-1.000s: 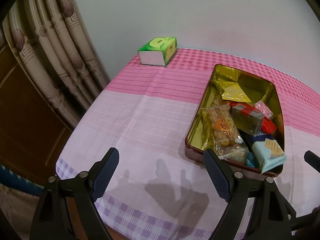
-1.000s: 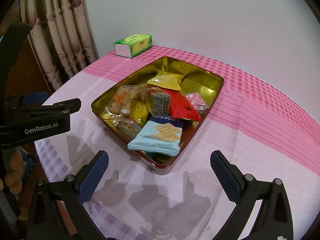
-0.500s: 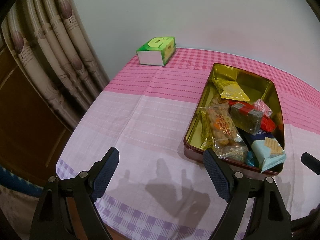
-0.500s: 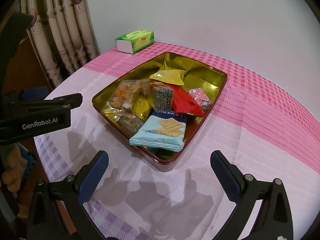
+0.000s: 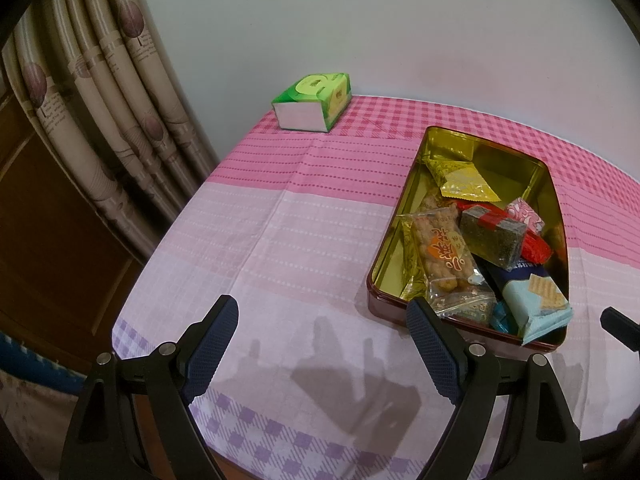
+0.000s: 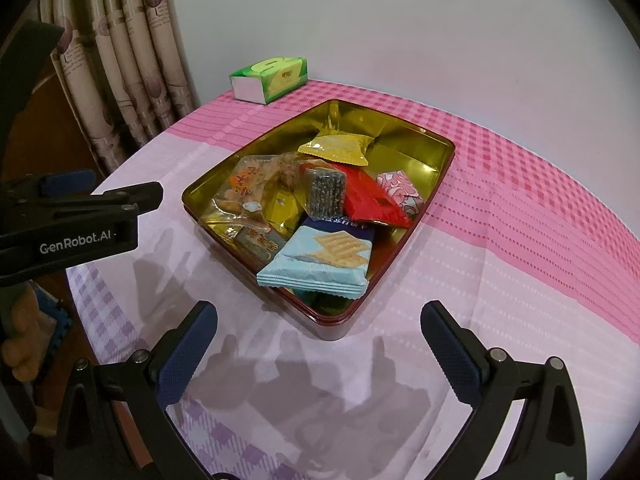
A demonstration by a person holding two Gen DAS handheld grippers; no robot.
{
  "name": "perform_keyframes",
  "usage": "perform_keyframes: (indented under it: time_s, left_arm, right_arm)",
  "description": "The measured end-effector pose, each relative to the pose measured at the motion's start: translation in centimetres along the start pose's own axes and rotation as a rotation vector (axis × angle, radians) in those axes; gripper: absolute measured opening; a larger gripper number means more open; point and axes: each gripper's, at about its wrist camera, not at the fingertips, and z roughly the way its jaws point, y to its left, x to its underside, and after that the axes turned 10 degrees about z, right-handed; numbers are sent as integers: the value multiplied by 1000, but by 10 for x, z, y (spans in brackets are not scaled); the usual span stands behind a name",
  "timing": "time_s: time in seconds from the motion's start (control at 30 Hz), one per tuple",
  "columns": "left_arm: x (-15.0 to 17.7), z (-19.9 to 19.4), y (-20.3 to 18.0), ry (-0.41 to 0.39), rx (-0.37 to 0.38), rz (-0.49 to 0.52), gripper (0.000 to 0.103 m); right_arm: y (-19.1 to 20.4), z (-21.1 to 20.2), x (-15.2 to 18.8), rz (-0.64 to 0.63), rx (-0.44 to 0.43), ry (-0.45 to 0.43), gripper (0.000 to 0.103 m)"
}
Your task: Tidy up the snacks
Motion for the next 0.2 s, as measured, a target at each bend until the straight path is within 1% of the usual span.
perform_keyframes:
  time_s: [0.2]
  left_arm:
    - [0,0,0,1,1,0,86]
  right_arm:
    - [-2,1,1,4,1,3,101]
